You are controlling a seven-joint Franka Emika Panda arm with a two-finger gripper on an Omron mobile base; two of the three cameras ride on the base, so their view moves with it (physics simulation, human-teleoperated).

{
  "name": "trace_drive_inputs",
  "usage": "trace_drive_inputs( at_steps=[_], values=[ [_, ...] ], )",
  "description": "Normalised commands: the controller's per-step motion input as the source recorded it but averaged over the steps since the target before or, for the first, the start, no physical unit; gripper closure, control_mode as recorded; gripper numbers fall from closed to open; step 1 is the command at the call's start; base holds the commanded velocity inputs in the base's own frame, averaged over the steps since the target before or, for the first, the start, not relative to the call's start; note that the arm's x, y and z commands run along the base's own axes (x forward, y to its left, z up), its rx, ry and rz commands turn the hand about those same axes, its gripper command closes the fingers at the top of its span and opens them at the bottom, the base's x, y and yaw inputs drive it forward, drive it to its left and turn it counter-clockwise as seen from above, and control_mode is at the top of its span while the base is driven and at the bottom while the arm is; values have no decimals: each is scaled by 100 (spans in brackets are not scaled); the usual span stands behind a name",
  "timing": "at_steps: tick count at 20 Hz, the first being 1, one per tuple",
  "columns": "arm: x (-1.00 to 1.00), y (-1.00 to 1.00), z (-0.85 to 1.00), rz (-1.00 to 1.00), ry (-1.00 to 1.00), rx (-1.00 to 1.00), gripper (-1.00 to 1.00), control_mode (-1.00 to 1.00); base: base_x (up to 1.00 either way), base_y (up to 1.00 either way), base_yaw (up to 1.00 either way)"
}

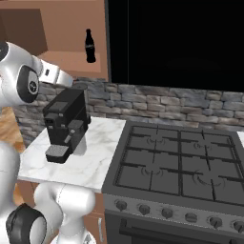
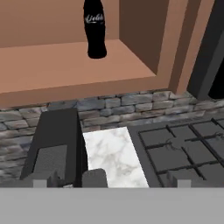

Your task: Sort all alcoholic drinks to one cabinet, and non-alcoholic drinks to the other.

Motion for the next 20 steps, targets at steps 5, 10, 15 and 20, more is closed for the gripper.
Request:
trace_drive_inputs(
  at_steps=[5,10,15,20],
  values=[
    [-99,-29,-59,0,0,1,-100,-100,0,0,0],
    [-84,-60,-68,0,0,4,-100,-100,0,0,0],
    [-39,-62,-64,0,9,8,-100,-100,0,0,0],
    [-1,-49,-57,0,18,8,-100,-100,0,0,0]
  ],
)
